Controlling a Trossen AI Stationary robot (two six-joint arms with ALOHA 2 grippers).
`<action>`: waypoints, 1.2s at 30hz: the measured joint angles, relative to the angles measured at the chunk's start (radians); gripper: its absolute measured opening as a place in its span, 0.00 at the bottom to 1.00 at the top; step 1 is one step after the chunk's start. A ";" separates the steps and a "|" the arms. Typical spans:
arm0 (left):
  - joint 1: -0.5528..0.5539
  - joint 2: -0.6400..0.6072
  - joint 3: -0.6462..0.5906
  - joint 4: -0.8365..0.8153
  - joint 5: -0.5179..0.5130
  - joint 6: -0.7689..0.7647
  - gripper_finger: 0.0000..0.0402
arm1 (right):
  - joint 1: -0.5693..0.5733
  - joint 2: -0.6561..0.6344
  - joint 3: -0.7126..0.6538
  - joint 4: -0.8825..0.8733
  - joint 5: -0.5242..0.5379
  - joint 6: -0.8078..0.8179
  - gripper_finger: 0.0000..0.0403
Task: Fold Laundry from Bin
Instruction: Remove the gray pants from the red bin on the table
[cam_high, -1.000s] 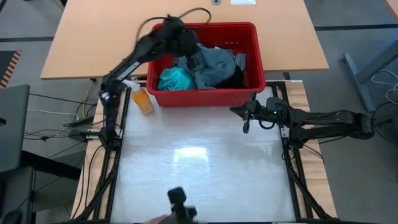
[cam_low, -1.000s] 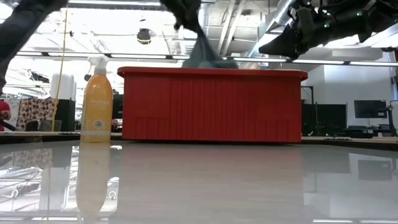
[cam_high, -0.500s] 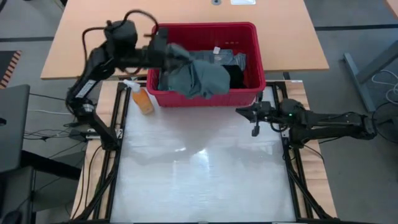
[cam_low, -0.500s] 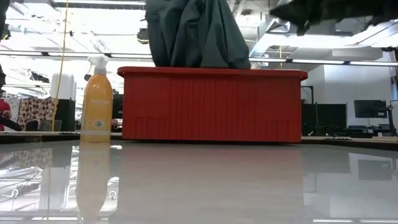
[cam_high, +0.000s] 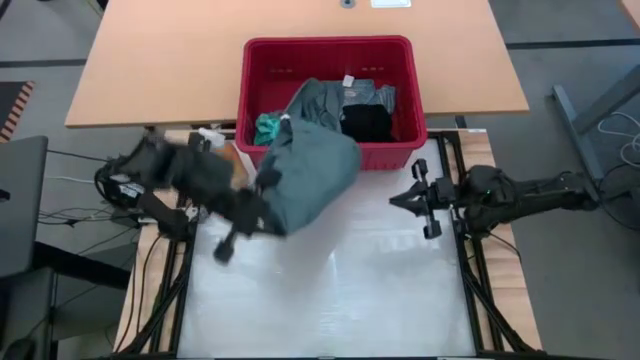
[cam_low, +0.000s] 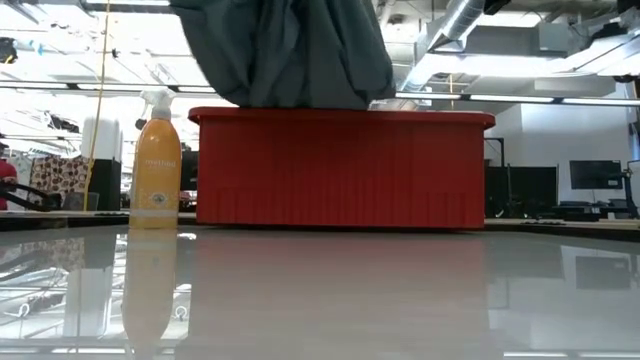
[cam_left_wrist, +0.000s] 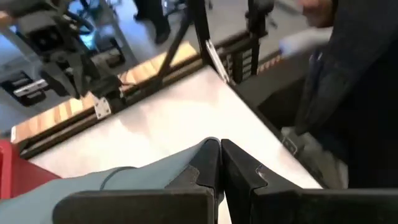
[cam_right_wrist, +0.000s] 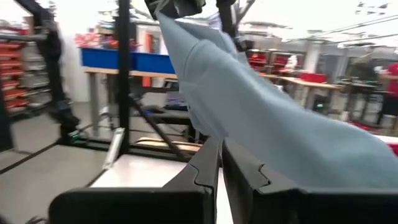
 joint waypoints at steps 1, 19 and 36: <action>-0.045 0.000 -0.014 0.003 -0.056 -0.020 0.00 | 0.014 0.004 0.000 0.001 0.000 0.000 0.12; -0.355 -0.001 -0.362 -0.040 -0.493 -0.664 0.00 | 0.127 0.042 0.000 0.005 0.000 0.001 0.12; -0.295 -0.001 -0.822 -0.061 -0.189 -1.206 0.04 | 0.141 0.043 0.000 0.009 0.000 0.001 0.12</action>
